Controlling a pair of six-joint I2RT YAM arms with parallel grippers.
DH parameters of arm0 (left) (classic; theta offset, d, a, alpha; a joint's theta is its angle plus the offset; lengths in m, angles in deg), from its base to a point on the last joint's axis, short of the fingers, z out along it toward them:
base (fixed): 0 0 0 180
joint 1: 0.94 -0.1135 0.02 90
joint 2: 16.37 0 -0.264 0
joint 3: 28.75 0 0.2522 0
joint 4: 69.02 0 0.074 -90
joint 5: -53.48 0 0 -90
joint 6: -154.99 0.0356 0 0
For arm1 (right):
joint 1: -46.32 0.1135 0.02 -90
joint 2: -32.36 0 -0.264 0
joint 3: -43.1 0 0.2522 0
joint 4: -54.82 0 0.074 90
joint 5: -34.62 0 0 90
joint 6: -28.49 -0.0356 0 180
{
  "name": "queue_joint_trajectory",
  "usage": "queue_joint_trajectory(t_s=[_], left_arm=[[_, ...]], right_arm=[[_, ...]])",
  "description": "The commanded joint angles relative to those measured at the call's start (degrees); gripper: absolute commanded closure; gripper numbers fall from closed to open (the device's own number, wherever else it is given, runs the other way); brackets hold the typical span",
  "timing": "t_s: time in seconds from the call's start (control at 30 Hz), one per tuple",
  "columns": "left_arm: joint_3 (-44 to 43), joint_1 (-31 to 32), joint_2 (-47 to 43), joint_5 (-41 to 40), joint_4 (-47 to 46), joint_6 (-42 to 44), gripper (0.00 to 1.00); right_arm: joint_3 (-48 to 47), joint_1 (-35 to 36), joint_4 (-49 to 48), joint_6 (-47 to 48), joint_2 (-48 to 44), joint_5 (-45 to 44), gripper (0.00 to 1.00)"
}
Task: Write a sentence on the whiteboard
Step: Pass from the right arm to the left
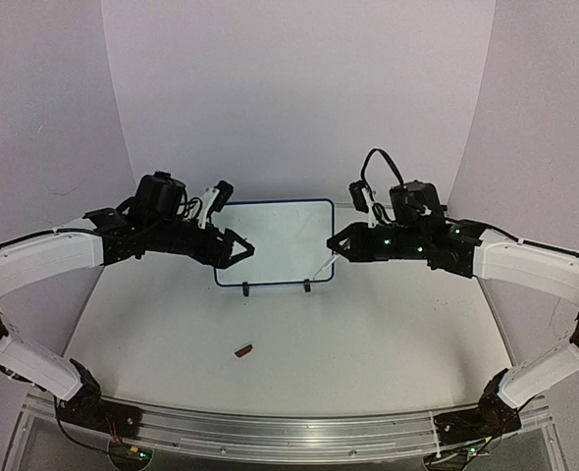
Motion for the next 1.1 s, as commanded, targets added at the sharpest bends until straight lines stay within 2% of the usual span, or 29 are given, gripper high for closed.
queue_joint_trajectory(t_s=[0.0,0.2,0.33,0.4,0.6,0.83,0.9,0.97,1.07], left_arm=[[1.8,-4.6,-1.7,0.8,0.4,-0.6,0.17],[6.5,-4.9,-2.0,13.1,-20.1,-6.3,0.17],[8.2,-3.4,-0.3,17.3,-31.9,-10.2,0.15],[7.0,-1.1,0.8,16.0,-31.5,-6.6,0.14],[0.3,4.9,4.6,7.4,-20.2,8.7,0.13],[-2.8,6.7,7.0,1.9,-17.2,16.1,0.13],[-3.9,6.9,7.9,1.2,-15.8,17.5,0.18],[-5.4,7.1,8.9,1.2,-13.3,18.8,0.28],[-6.3,7.2,9.5,1.3,-12.0,19.8,0.53]], right_arm=[[2.0,2.7,-4.0,2.4,-1.8,-11.4,1.0],[6.0,4.8,-17.0,-3.6,-1.4,-15.5,1.0],[5.9,5.3,-24.4,-7.1,0.8,-13.5,1.0],[3.6,5.5,-24.8,-8.0,2.6,-10.9,1.0],[0.0,5.6,-25.6,-9.7,5.5,-4.8,1.0],[-2.2,5.8,-25.6,-10.8,7.1,0.6,1.0],[-2.5,5.7,-25.6,-11.2,7.4,1.6,1.0],[-2.8,5.8,-25.6,-11.2,7.6,2.6,1.0],[-3.0,5.8,-25.6,-11.4,7.7,3.6,1.0]])
